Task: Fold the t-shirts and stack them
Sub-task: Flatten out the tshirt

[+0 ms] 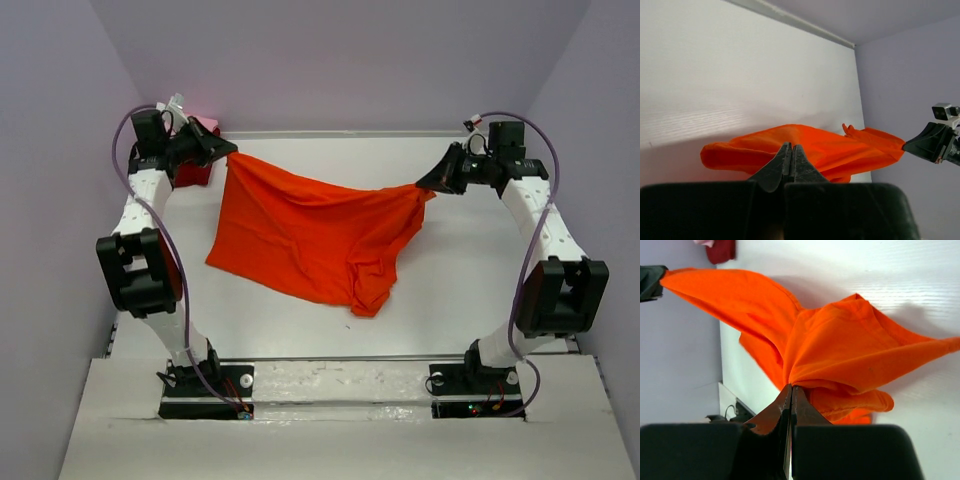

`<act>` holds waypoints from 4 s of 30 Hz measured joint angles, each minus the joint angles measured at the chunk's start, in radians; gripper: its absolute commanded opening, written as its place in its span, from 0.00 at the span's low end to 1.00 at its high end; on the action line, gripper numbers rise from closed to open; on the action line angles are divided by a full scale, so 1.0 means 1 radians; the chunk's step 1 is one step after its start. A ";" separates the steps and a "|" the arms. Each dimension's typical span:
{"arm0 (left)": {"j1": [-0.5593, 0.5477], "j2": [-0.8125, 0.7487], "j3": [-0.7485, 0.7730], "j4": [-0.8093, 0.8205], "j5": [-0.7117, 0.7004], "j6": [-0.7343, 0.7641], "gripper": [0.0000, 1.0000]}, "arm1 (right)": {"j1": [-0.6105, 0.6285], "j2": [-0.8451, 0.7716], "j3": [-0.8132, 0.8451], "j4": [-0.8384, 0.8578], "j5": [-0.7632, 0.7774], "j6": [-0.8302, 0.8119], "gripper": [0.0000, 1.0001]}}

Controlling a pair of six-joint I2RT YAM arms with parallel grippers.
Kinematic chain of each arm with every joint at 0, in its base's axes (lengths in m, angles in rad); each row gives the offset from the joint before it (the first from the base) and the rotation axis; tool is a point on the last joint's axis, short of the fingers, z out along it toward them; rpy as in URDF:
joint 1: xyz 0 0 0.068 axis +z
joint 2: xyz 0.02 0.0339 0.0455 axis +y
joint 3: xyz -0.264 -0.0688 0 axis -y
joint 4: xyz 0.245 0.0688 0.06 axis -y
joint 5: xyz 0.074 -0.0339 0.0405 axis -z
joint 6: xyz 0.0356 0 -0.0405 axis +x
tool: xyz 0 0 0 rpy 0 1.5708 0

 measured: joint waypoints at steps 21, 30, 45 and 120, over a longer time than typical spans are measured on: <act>-0.014 -0.928 -0.654 -0.092 -0.165 -0.159 0.00 | 0.026 -0.674 -0.249 -0.046 -0.167 0.252 0.00; -0.022 -1.225 -0.711 -0.126 -0.166 -0.405 0.00 | 0.026 -0.739 -0.189 -0.254 -0.309 0.314 0.00; -0.026 -0.972 -0.456 0.055 -0.254 -0.391 0.00 | 0.026 -0.430 -0.032 -0.175 -0.296 0.322 0.00; -0.067 -1.273 -0.994 -0.215 -0.556 -0.272 0.00 | 0.018 -0.461 -0.501 -0.249 0.061 0.167 0.00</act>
